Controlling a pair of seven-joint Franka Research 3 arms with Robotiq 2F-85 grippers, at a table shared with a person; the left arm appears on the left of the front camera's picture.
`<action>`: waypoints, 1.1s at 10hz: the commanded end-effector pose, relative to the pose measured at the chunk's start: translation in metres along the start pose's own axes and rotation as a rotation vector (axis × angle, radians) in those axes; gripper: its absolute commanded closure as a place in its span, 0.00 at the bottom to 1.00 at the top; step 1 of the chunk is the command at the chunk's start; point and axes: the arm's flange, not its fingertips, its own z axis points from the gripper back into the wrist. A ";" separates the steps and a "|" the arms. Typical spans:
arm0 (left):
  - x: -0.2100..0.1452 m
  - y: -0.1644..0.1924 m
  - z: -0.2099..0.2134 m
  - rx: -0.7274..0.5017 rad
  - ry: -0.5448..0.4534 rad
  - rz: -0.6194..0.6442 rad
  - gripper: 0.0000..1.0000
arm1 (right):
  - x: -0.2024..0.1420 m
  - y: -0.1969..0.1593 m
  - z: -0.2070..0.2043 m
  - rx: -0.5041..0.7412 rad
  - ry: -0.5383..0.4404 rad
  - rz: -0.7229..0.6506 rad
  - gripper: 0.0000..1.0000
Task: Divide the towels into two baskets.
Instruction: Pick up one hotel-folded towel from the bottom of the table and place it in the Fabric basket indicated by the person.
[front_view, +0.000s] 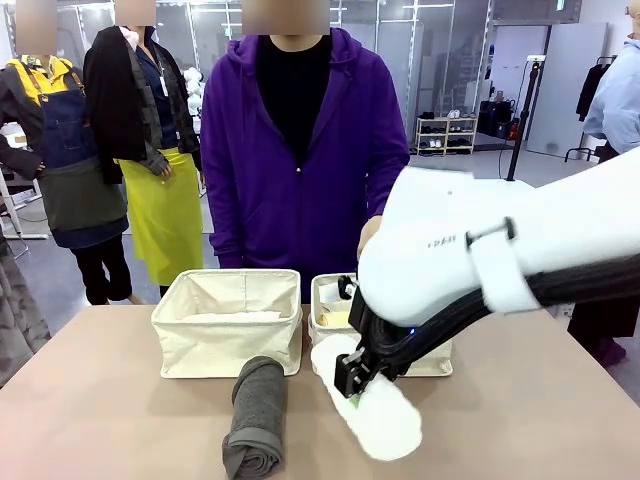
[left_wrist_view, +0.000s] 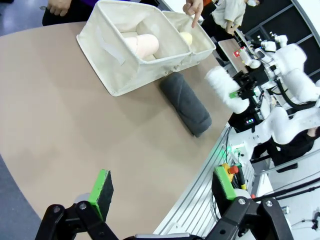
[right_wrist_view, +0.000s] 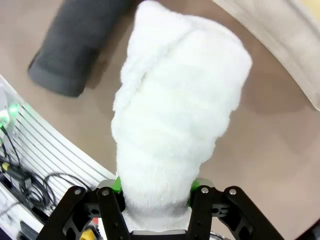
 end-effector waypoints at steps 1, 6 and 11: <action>0.001 -0.005 0.002 0.000 -0.010 0.012 0.00 | -0.002 -0.008 0.031 -0.074 -0.006 0.219 0.70; 0.001 -0.005 0.002 0.000 -0.010 0.012 0.00 | -0.004 -0.004 0.036 -0.086 0.005 0.185 0.70; 0.001 -0.005 0.002 0.000 -0.010 0.012 0.00 | 0.025 -0.031 0.071 -0.221 -0.029 0.718 0.59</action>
